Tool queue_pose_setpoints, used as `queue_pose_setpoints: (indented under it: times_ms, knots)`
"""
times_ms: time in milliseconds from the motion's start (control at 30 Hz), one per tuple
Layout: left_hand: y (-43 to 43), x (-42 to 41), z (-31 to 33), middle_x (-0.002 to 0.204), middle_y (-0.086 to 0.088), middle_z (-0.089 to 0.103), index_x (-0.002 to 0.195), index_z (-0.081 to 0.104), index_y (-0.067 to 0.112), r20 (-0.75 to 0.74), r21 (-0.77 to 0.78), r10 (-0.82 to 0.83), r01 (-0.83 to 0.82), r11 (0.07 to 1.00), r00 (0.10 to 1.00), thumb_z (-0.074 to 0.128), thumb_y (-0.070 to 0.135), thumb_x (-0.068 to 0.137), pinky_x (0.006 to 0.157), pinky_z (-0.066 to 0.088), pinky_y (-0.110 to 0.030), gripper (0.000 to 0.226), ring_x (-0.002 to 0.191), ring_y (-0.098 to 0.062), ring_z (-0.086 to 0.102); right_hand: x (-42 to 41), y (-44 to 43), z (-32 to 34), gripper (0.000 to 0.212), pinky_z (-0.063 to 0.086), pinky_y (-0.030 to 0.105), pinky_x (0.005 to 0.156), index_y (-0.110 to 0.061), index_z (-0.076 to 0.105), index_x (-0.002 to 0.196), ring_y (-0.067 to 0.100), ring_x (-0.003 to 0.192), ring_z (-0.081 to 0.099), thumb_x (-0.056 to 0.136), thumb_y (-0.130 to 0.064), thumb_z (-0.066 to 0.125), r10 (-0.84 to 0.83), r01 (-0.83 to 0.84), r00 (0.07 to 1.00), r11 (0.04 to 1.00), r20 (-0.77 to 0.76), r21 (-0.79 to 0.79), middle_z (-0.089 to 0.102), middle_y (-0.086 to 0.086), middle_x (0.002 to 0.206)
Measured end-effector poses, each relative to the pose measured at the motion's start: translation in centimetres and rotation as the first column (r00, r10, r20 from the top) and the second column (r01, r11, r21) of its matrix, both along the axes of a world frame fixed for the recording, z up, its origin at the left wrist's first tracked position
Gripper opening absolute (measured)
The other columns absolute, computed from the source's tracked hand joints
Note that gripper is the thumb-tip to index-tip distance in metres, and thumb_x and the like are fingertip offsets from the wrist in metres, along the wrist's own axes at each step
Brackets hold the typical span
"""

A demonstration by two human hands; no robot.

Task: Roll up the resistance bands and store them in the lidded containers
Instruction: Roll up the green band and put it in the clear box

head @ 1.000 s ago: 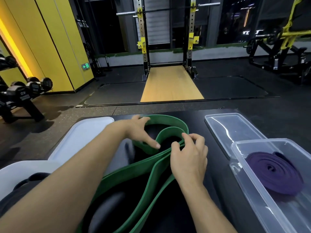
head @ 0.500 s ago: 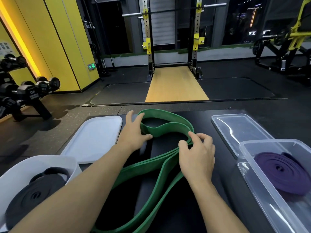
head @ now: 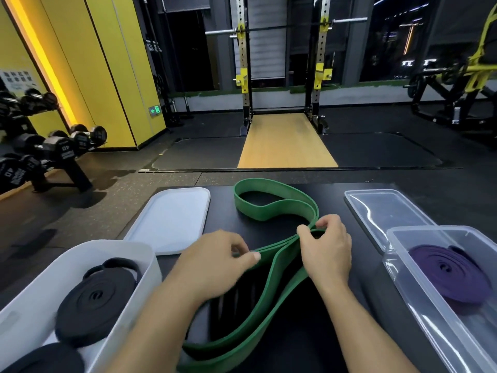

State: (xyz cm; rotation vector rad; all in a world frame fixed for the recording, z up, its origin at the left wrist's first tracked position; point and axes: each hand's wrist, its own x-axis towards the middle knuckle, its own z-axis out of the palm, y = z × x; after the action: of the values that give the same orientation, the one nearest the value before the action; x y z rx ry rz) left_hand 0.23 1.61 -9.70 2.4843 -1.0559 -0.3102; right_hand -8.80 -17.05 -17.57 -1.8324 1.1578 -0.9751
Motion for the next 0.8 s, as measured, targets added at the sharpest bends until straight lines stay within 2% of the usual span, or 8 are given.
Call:
queue_pose_setpoints:
  times_ms: [100,200,300,433,500,600,700,800]
  knots:
    - [3.1,-2.3,-0.9,0.121,0.021,0.059,0.096,0.070,0.034,0.124,-0.059,0.038,-0.031,0.998,0.992,0.060,0.059,0.095,0.105,0.046,-0.036,0.027,0.119,-0.006,0.056,-0.1,0.2,0.0,0.016,0.044,0.043,0.087,-0.029,0.053,0.094,0.019,0.100,0.042,0.086,-0.040,0.062,0.014,-0.014,0.999,1.000,-0.048,0.002,0.053,-0.008,0.101]
    - [5.3,-3.9,-2.4,0.161,0.016,0.029,0.110,0.068,0.037,0.186,0.017,0.104,-0.109,0.994,0.977,0.054,0.055,0.100,0.118,0.032,-0.033,0.025,0.149,-0.009,0.030,-0.3,0.3,0.3,0.013,0.039,0.038,0.082,-0.029,0.060,0.093,0.018,0.102,0.042,0.090,-0.041,0.060,0.033,-0.033,0.995,0.999,-0.093,-0.002,0.053,-0.006,0.102]
    - [6.5,-4.4,-3.6,0.170,0.011,0.010,0.122,0.062,0.039,0.135,0.023,0.194,-0.198,0.980,0.972,0.051,0.049,0.103,0.111,0.039,-0.033,0.025,0.151,-0.016,0.027,-0.8,0.6,0.8,0.017,0.039,0.036,0.076,-0.028,0.061,0.084,0.020,0.102,0.046,0.091,-0.042,0.056,0.065,-0.074,0.979,0.997,-0.192,-0.037,0.052,-0.007,0.100]
    - [7.1,-3.4,-4.6,0.164,0.013,0.026,0.132,0.063,0.035,0.082,-0.076,0.244,-0.238,0.968,0.966,0.054,0.026,0.102,0.103,0.045,-0.032,0.033,0.140,-0.015,0.045,-2.1,0.1,1.8,0.024,0.041,0.037,0.077,-0.029,0.060,0.080,0.021,0.101,0.049,0.095,-0.043,0.048,0.173,-0.244,0.893,0.962,-0.416,-0.124,0.051,-0.009,0.104]
    - [7.3,-2.6,-5.1,0.157,0.018,0.037,0.133,0.065,0.030,0.064,-0.144,0.229,-0.218,0.965,0.971,0.053,0.009,0.097,0.104,0.045,-0.030,0.044,0.134,-0.013,0.052,-3.1,-0.8,2.5,0.032,0.041,0.040,0.089,-0.031,0.066,0.082,0.019,0.105,0.050,0.096,-0.046,0.043,0.215,-0.351,0.814,0.922,-0.540,-0.162,0.051,-0.011,0.106]
    - [7.6,-1.7,-5.5,0.147,0.021,0.050,0.128,0.069,0.026,0.017,-0.230,0.225,-0.215,0.949,0.974,0.046,-0.009,0.088,0.107,0.041,-0.025,0.058,0.131,-0.010,0.054,-4.6,-1.4,3.3,0.049,0.016,0.048,0.120,-0.040,0.071,0.108,0.011,0.124,0.044,0.091,-0.069,0.035,0.242,-0.531,0.650,0.822,-0.720,-0.204,0.046,-0.019,0.118]
    - [7.8,-1.1,-5.5,0.140,0.025,0.055,0.122,0.072,0.027,-0.001,-0.260,0.232,-0.224,0.939,0.973,0.043,-0.013,0.084,0.102,0.039,-0.019,0.063,0.129,-0.006,0.053,-5.8,-0.7,4.3,0.088,-0.001,0.046,0.126,-0.039,0.055,0.140,0.004,0.138,0.033,0.074,-0.093,0.031,0.374,-0.745,0.478,0.652,-0.795,-0.142,0.039,-0.020,0.138]
    - [7.6,-0.5,-5.7,0.135,0.024,0.058,0.113,0.074,0.030,-0.059,-0.275,0.239,-0.246,0.929,0.969,0.041,-0.014,0.083,0.097,0.042,-0.020,0.063,0.125,-0.007,0.055,-5.6,0.0,5.1,0.082,0.021,0.040,0.121,-0.034,0.057,0.137,0.009,0.130,0.042,0.077,-0.088,0.045,0.330,-0.830,0.349,0.543,-0.877,-0.126,0.047,-0.015,0.132]
